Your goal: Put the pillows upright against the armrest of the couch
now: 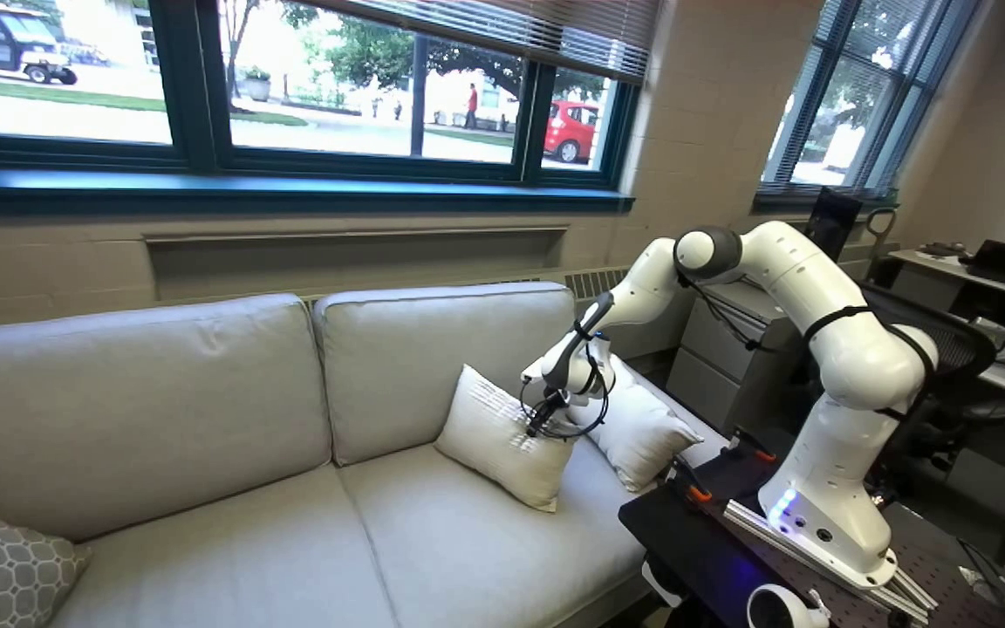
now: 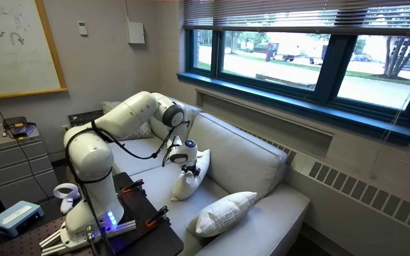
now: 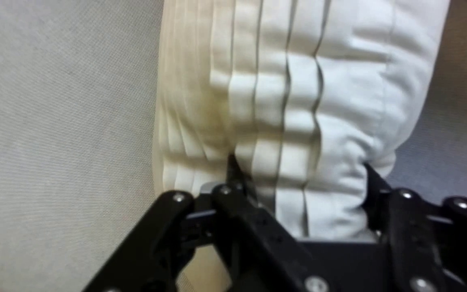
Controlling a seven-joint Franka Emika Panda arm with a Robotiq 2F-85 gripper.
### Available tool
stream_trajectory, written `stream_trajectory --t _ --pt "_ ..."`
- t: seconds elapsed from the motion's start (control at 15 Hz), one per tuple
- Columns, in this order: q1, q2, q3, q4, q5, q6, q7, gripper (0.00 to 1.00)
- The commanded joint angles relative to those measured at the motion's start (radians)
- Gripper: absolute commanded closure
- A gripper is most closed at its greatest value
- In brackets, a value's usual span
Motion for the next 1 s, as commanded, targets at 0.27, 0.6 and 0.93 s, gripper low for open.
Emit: stream_trajectory --t 0.27,0.6,0.93 --pt "0.099 -0.051 -0.072 -0.013 0.031 0.081 0.025 0.9" --pt "0.08 -0.096 -0.053 -0.136 0.122 0.337 0.033 0.93" --pt "0.156 -0.191 -0.205 -0.162 0.14 0.273 0.259 0.93"
